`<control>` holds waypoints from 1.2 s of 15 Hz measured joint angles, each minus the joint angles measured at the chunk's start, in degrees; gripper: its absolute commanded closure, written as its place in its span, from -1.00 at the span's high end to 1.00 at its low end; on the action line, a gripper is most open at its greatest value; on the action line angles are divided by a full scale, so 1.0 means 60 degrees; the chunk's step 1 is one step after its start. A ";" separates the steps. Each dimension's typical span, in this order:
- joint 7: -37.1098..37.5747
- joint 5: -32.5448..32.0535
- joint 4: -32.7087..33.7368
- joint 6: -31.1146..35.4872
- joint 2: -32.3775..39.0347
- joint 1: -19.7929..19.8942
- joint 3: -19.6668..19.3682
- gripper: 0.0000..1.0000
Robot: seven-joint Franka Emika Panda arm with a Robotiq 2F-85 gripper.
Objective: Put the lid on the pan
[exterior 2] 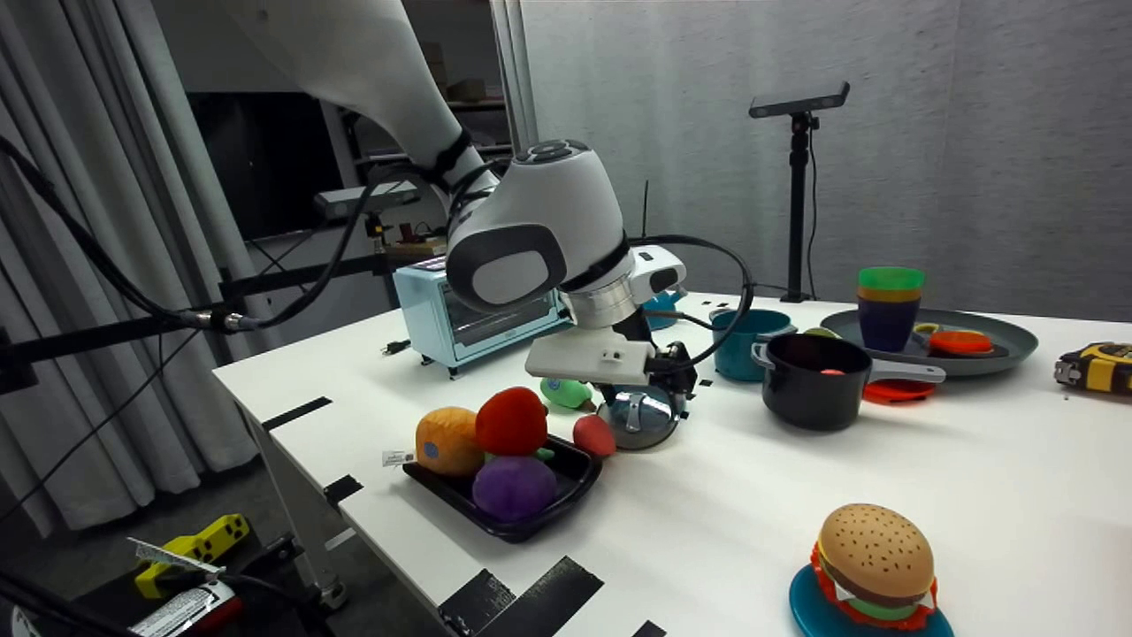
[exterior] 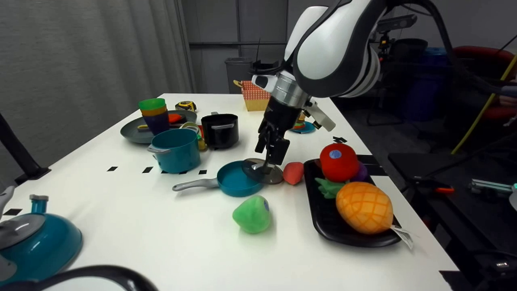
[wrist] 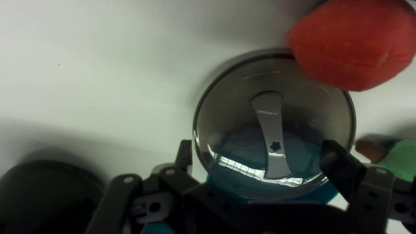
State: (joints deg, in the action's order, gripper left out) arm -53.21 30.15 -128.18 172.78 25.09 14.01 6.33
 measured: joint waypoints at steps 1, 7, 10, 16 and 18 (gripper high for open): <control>-0.0075 0.0000 0.0029 0.0000 0.0063 0.0035 0.0055 1.00; -0.0102 0.0000 0.0084 0.0000 0.0130 0.0038 0.0094 1.00; -0.0102 0.0000 0.0087 0.0000 0.0130 0.0015 0.0112 1.00; -0.0103 -0.0041 0.0142 0.0005 0.0128 -0.0023 0.0195 0.53; -0.0102 -0.0041 0.0151 0.0005 0.0128 -0.0024 0.0197 0.38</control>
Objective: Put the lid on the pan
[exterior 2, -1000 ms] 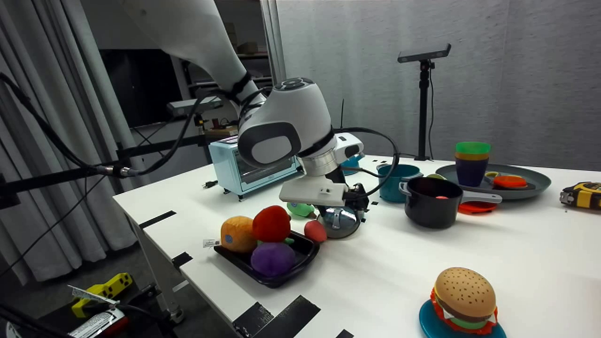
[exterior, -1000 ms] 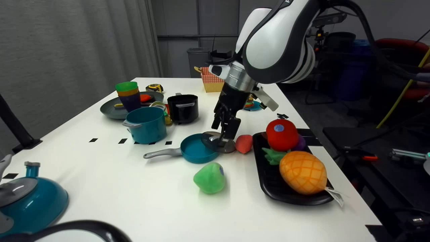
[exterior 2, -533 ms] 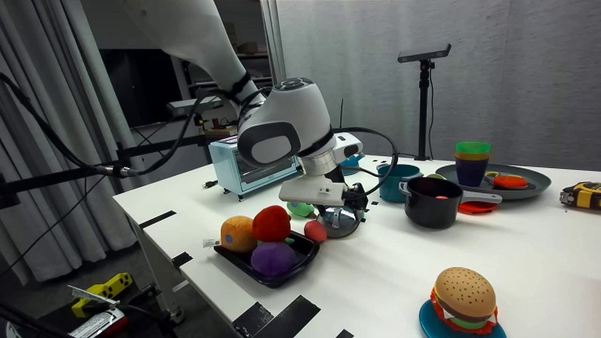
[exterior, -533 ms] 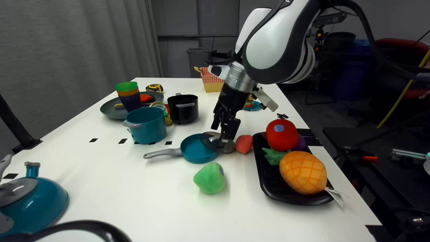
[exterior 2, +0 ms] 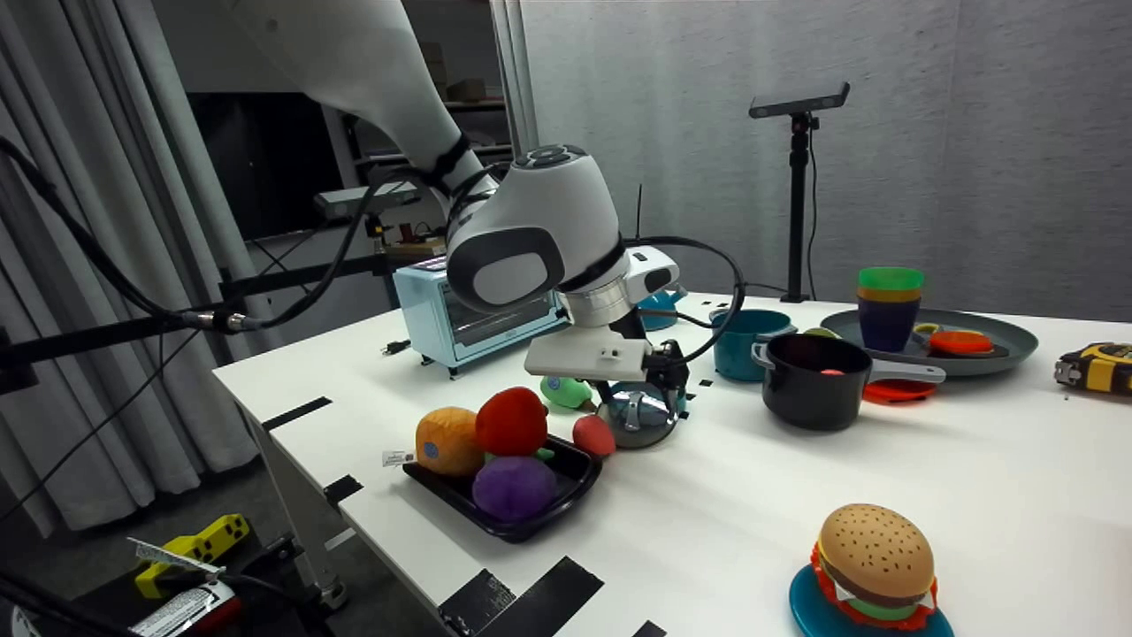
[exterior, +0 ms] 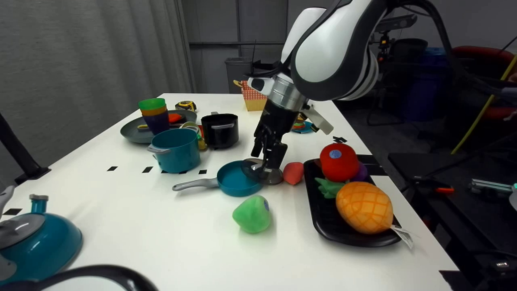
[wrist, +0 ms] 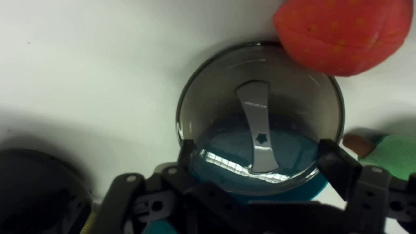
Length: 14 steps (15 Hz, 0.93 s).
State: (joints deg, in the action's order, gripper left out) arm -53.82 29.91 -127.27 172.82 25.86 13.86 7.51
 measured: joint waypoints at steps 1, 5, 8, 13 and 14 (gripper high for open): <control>0.0004 0.0000 0.0000 -0.0003 -0.0001 0.0000 0.0000 0.24; 0.0032 0.0002 0.0023 -0.0003 -0.0006 0.0000 0.0007 -0.39; 0.0033 0.0003 0.0030 -0.0003 -0.0009 0.0015 0.0006 -0.82; 0.0043 0.0007 0.0034 -0.0003 -0.0028 0.0035 -0.0007 -0.92; 0.0051 0.0007 0.0034 -0.0003 -0.0030 0.0035 -0.0008 -0.92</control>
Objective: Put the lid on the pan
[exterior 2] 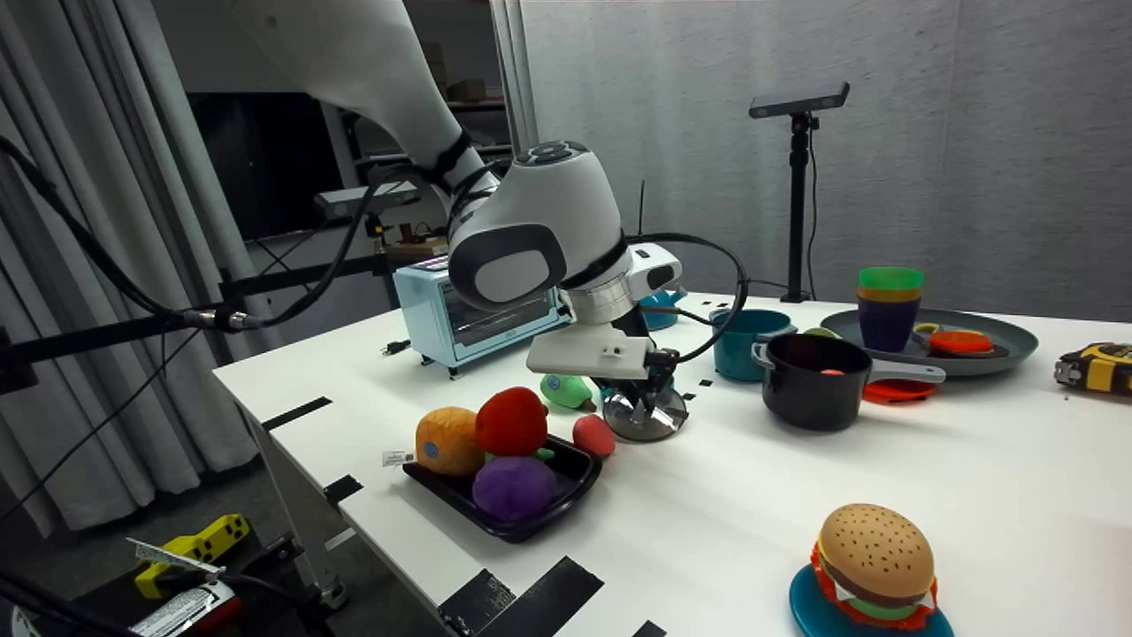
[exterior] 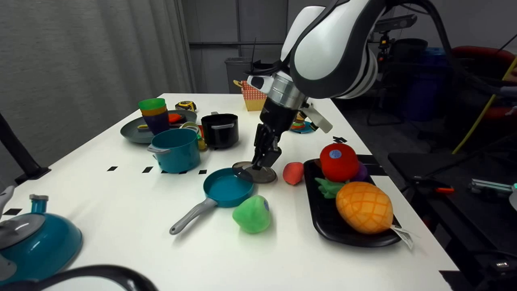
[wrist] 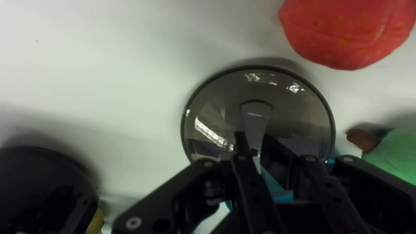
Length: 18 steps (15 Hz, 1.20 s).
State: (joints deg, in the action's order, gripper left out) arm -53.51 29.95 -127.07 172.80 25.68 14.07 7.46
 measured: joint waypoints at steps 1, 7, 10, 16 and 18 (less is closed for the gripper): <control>0.0015 0.0000 0.0000 0.0000 -0.0002 0.0000 -0.0003 -0.92; 0.0495 0.0000 0.0045 -0.0159 -0.0218 -0.0025 -0.0115 -0.92; 0.0928 -0.0029 0.0275 -0.0606 -0.0503 -0.0090 -0.0183 -0.92; 0.1720 -0.0243 0.1050 -0.1480 -0.0706 -0.0381 -0.0196 -0.92; 0.2058 -0.0605 0.1347 -0.1975 -0.0669 -0.0448 -0.0184 -0.92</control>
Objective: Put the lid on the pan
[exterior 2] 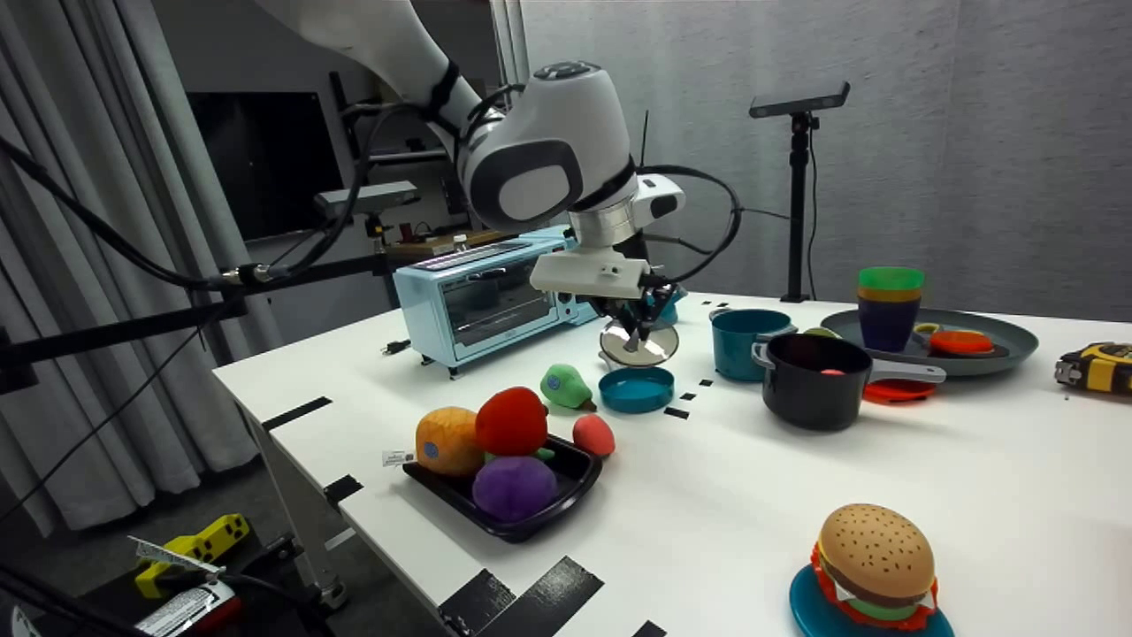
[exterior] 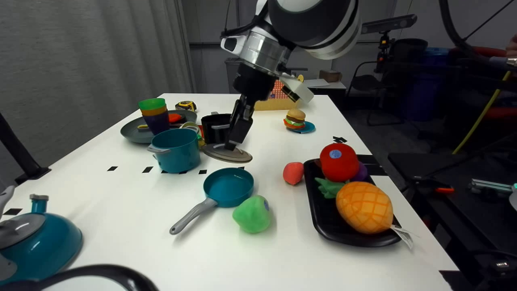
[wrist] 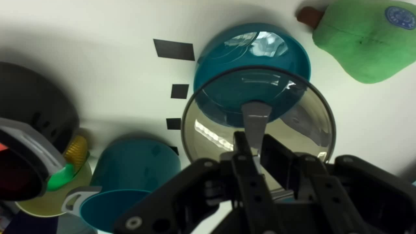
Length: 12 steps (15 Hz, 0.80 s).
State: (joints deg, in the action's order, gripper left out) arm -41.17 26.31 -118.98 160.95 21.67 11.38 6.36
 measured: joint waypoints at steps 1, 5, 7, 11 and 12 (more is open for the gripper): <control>0.0243 -0.0294 0.0151 -0.0246 0.0036 0.0000 0.0024 -0.92; 0.0929 -0.1155 0.0796 -0.1349 0.0236 -0.0003 0.0053 -0.92; 0.1132 -0.1528 0.1105 -0.1816 0.0371 -0.0005 0.0049 -0.92; 0.1382 -0.2698 0.1377 -0.1940 0.0597 -0.0115 -0.0105 -0.92; 0.1423 -0.2980 0.1395 -0.1940 0.0633 -0.0144 -0.0150 -0.92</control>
State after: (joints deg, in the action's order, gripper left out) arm -32.63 8.44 -110.62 149.31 25.46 10.52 5.46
